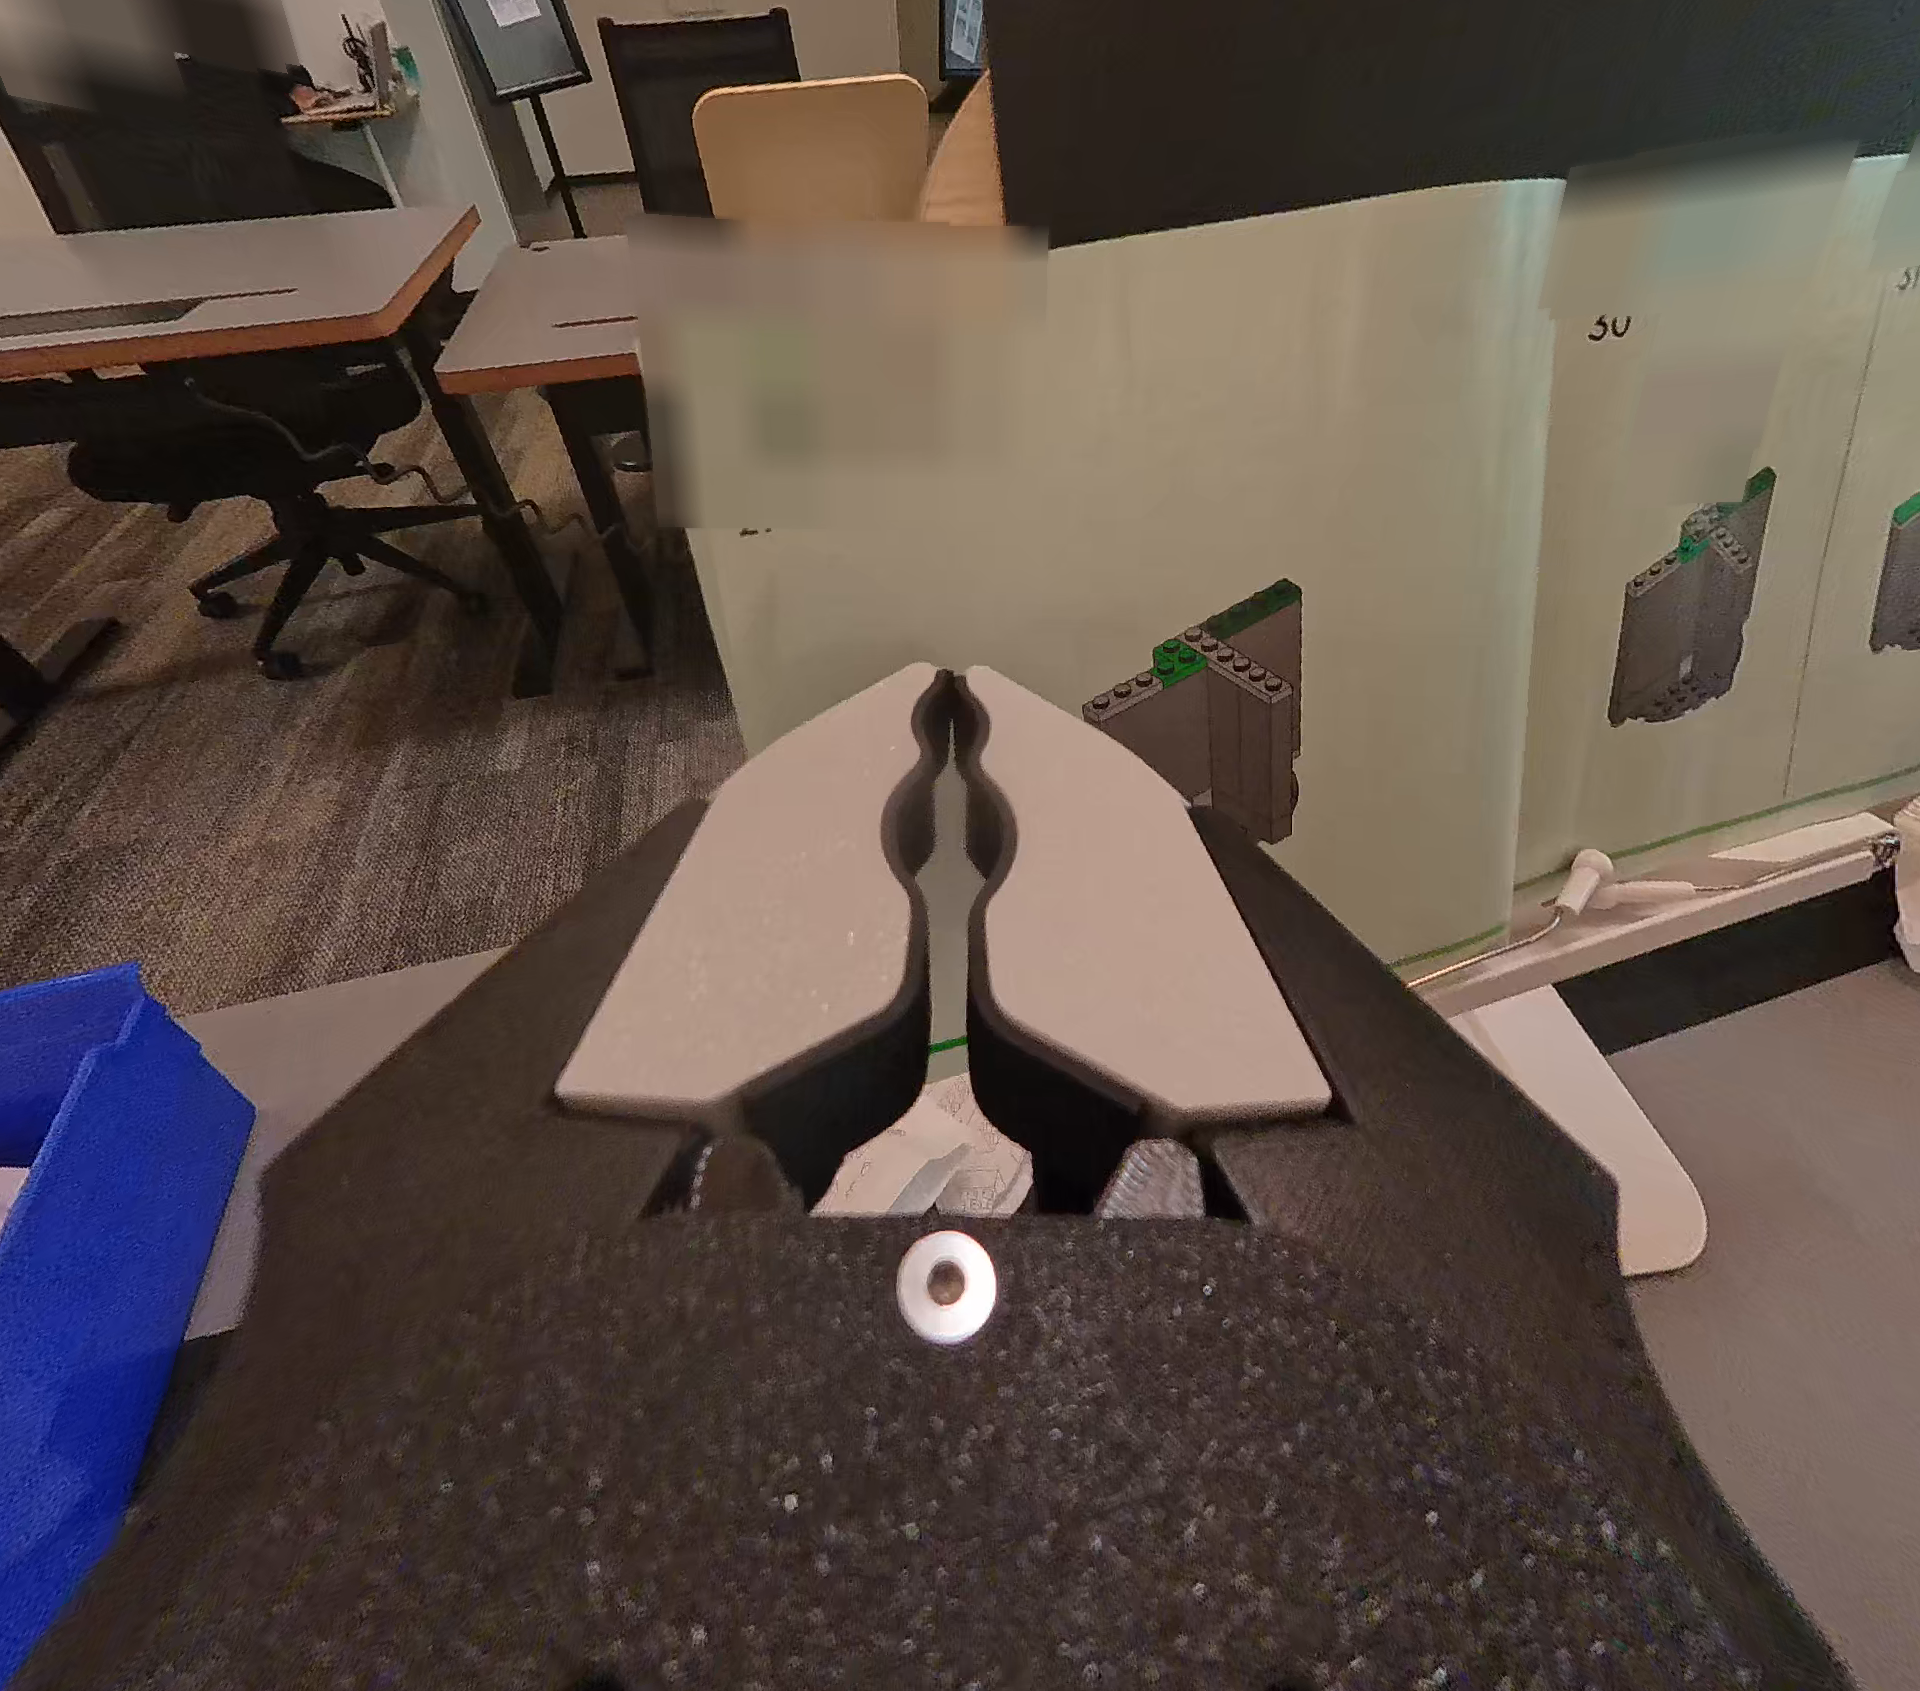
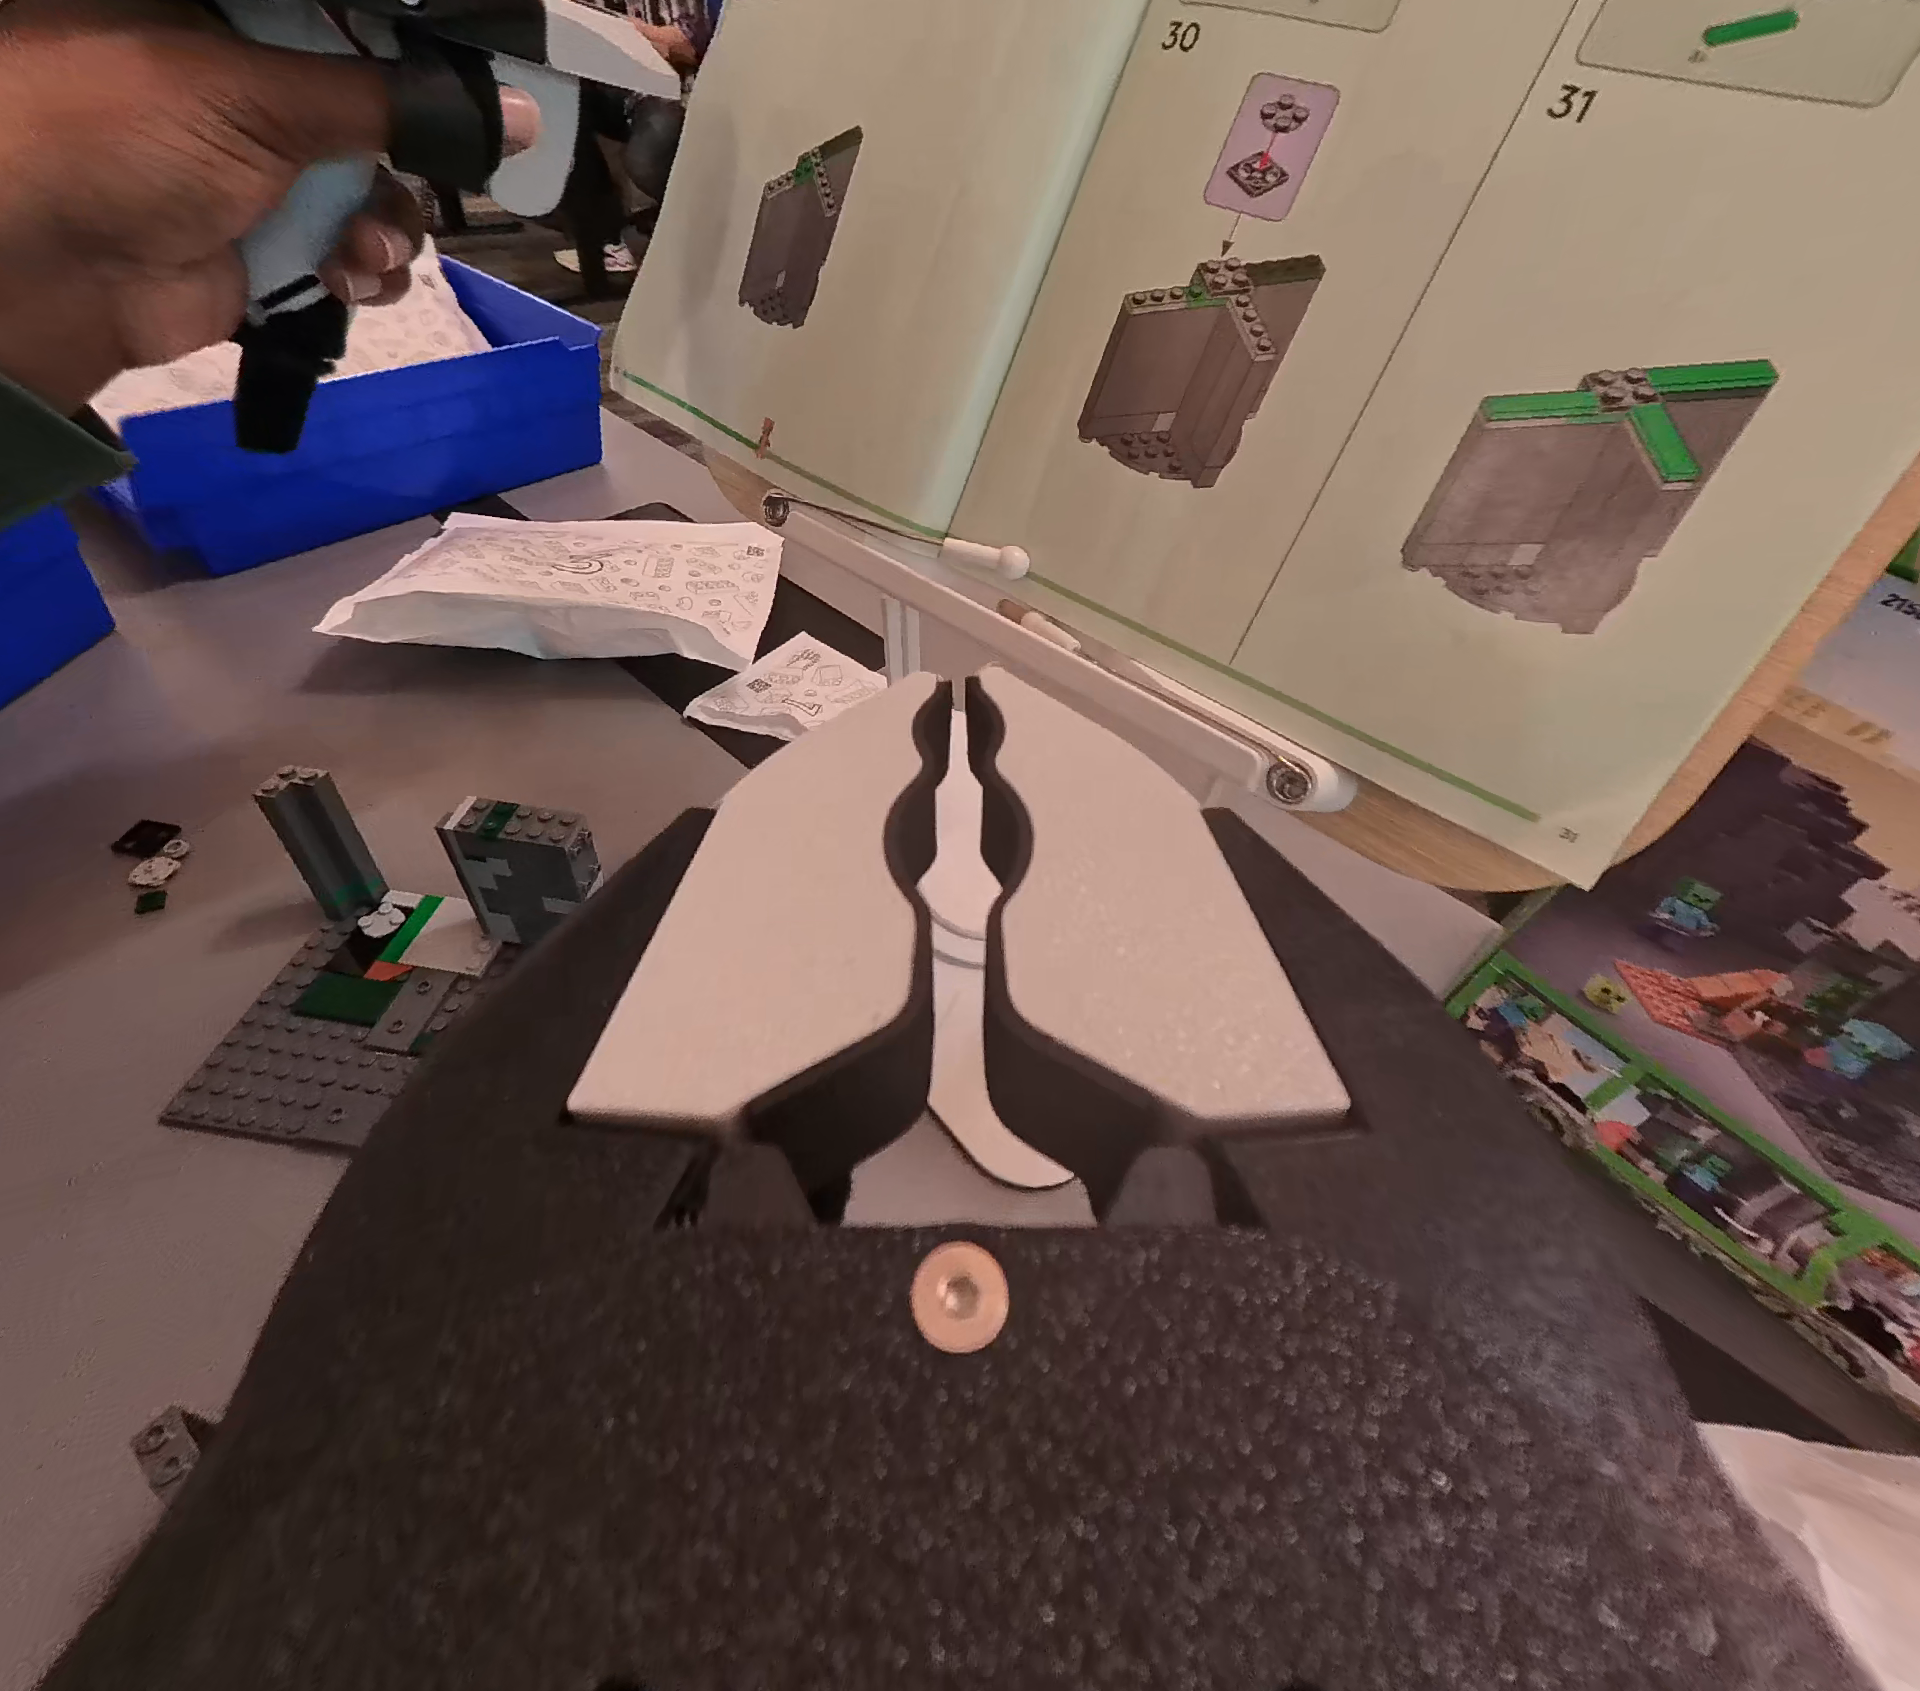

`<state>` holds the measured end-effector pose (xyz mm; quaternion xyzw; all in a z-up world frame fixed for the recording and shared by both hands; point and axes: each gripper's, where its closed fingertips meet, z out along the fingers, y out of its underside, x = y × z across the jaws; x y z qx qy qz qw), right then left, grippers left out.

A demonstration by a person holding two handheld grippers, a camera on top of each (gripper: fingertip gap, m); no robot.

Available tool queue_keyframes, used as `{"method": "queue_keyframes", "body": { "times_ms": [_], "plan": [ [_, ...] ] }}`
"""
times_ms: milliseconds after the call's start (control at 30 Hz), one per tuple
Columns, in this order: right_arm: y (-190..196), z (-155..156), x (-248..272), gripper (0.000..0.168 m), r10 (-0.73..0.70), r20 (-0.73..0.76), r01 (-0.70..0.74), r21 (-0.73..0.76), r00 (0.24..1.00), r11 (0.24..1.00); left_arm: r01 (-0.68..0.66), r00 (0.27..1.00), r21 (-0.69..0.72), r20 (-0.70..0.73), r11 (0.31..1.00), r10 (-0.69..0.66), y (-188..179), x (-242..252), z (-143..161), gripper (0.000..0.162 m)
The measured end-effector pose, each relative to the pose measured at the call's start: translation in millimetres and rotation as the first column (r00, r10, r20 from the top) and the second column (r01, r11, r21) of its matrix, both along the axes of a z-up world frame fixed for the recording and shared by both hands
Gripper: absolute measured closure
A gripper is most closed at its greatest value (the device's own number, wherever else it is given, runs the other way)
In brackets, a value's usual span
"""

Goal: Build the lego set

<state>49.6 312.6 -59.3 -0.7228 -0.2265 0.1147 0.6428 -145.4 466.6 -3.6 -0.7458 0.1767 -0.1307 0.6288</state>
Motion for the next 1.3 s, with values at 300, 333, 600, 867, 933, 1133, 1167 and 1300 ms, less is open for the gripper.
{"method": "queue_keyframes", "body": {
  "times_ms": [300, 333, 600, 867, 933, 1133, 1167, 1300],
  "plan": [
    [0, -3, -3, 0.166, 0.012, 0.009, -0.012, -0.008, 1.0, 1.0, -0.025, 1.0, 0.051, 0.008, 0.998, 0.025, 7, -2, 16, 0.162],
    [0, -3, -3, 0.166, 0.013, 0.011, -0.013, -0.007, 1.0, 1.0, -0.029, 1.0, 0.052, 0.005, 0.998, 0.029, 8, -2, 17, 0.162],
    [0, -5, -4, 0.166, 0.022, 0.016, -0.022, -0.014, 1.0, 1.0, -0.069, 0.998, 0.082, 0.002, 0.994, 0.069, 26, -5, 35, 0.152],
    [1, -9, -3, 0.166, 0.025, 0.021, -0.025, -0.025, 0.999, 0.999, -0.117, 0.993, 0.091, -0.015, 0.989, 0.119, 47, -14, 46, 0.161],
    [2, -10, -3, 0.166, 0.026, 0.024, -0.026, -0.028, 0.999, 0.999, -0.114, 0.993, 0.081, -0.01, 0.99, 0.115, 51, -14, 45, 0.162],
    [4, -14, -3, 0.166, 0.028, 0.032, -0.027, -0.038, 0.999, 0.999, -0.116, 0.993, 0.064, -0.007, 0.991, 0.117, 57, -19, 35, 0.162],
    [4, -15, -3, 0.166, 0.029, 0.033, -0.027, -0.04, 0.999, 0.999, -0.113, 0.994, 0.065, 0.001, 0.991, 0.113, 55, -20, 35, 0.162],
    [5, -18, -5, 0.166, 0.034, 0.036, -0.032, -0.049, 0.999, 0.998, -0.099, 0.995, 0.068, 0.008, 0.993, 0.099, 47, -20, 30, 0.162]
  ]
}}
